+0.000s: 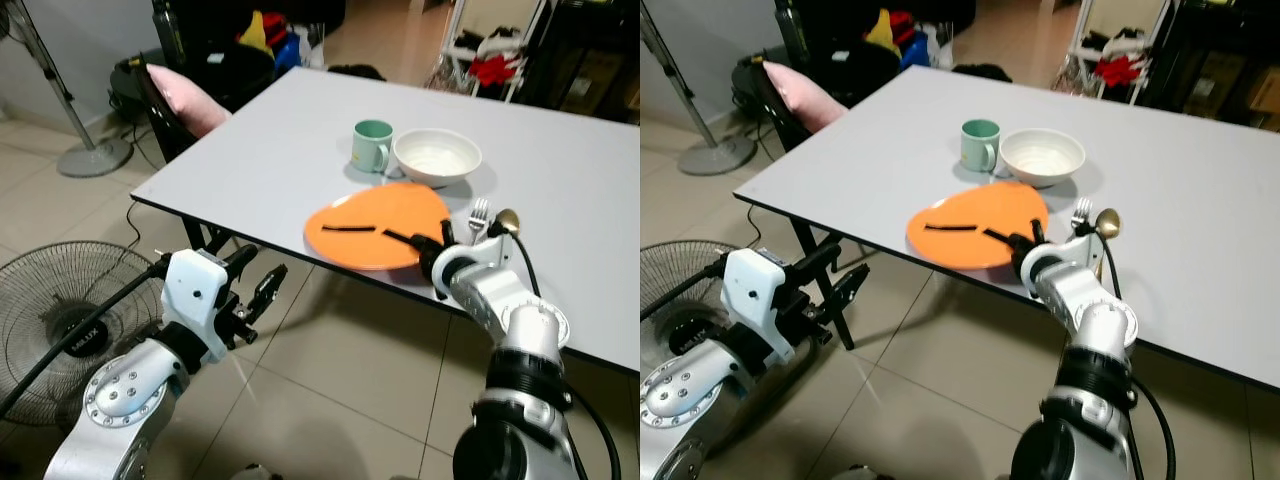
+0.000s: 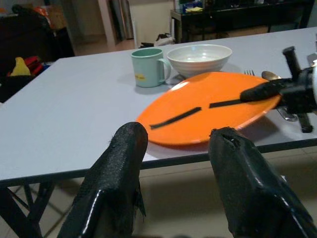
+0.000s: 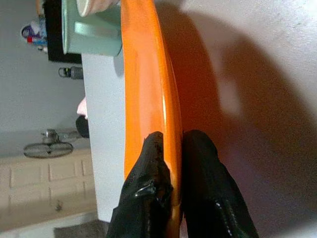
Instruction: Setting the table
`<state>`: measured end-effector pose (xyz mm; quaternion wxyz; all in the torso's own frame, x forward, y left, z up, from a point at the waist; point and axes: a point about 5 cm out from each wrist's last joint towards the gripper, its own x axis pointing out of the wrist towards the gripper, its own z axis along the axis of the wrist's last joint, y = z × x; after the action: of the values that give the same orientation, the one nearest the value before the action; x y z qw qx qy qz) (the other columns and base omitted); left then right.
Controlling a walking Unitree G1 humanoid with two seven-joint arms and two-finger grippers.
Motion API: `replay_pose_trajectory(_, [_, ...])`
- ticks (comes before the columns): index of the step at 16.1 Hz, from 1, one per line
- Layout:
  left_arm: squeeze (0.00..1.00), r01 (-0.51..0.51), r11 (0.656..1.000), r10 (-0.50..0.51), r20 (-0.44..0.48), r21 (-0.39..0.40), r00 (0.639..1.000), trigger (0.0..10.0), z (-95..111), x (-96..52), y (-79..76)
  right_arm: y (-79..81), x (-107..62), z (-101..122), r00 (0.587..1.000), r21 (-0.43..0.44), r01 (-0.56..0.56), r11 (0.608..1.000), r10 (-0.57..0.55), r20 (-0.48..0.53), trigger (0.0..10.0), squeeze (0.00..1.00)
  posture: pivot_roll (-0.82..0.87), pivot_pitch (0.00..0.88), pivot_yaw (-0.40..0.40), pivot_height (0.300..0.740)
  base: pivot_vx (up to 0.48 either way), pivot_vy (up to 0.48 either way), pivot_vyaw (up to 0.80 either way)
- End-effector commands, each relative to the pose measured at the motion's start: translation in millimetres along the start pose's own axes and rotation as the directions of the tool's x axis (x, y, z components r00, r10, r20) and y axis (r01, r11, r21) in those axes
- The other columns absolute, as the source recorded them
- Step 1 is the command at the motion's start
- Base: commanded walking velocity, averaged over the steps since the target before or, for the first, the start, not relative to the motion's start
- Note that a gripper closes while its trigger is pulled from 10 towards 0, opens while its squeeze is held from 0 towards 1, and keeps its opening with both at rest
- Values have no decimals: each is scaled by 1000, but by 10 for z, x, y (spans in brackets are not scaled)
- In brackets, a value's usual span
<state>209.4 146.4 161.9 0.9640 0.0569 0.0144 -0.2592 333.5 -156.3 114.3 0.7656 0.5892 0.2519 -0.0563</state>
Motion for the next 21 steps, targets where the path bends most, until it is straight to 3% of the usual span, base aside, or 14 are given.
replay_pose_trajectory(1, [0,19,1000,-19,7,10,1000,10000,41,2,-15,86,12,17,1000,18,-23,1000,22,8,10000,0,-66,0,38,740,0,0,0])
replay_pose_trajectory(4, [0,90,996,-90,-12,-2,996,10000,44,11,-86,79,148,39,999,114,36,993,-40,28,10000,0,-61,0,45,740,0,0,0])
replay_pose_trajectory(5, [0,95,996,-95,-13,-1,995,10000,44,12,-98,82,170,45,998,133,48,990,-52,34,10000,208,-57,0,44,740,0,0,0])
replay_pose_trajectory(6, [0,95,995,-95,-13,-1,995,10000,44,12,-100,83,176,49,998,139,51,989,-57,37,10000,208,-57,0,44,740,0,0,0])
replay_pose_trajectory(7, [0,94,996,-94,-14,-2,995,10000,44,11,-100,90,195,59,997,161,57,985,-66,47,10000,847,-55,0,41,740,0,0,0])
replay_pose_trajectory(9, [0,92,996,-92,-15,-3,996,10000,40,10,-97,87,207,60,997,171,57,984,-66,51,10000,984,-53,0,43,740,0,0,0])
replay_pose_trajectory(13, [0,88,996,-88,-20,0,996,10000,35,21,-80,55,278,53,994,160,70,985,-83,71,10000,1000,-53,0,47,740,0,0,0])
replay_pose_trajectory(18, [0,81,997,-81,-29,3,996,10000,16,-14,-87,127,243,100,994,-1,60,998,-59,92,10000,1000,-52,0,44,740,0,0,0])
replay_pose_trajectory(21, [0,80,997,-79,-34,-1,996,10000,7,-26,-95,80,168,160,993,-41,78,996,-74,88,10000,1000,-54,0,44,740,0,0,0])
